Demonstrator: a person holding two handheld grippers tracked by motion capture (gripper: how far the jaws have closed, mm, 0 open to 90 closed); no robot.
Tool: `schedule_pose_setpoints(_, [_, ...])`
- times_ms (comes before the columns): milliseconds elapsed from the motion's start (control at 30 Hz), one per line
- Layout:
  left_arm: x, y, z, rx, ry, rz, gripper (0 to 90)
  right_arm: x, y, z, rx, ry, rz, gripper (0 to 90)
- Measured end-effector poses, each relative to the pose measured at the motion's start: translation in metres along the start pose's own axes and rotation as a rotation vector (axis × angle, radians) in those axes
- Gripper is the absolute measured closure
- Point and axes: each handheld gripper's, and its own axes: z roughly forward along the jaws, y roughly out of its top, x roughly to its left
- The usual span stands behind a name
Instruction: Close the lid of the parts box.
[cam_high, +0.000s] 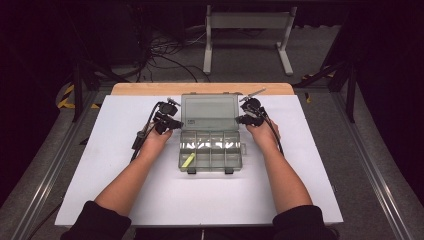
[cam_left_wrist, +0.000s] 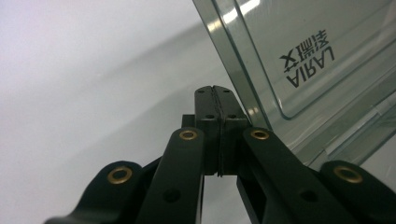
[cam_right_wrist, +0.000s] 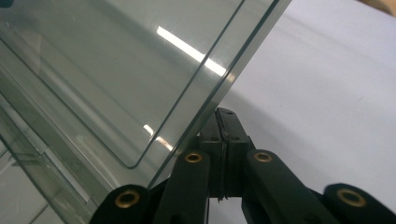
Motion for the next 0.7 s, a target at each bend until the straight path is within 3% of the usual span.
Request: schedule_pose_setpoints(700, [0.000,0.002,-0.009,-0.080,-0.002,-0.003,89.5,-0.001,0.003,-0.014,-0.068,0.004,-0.001,90.0])
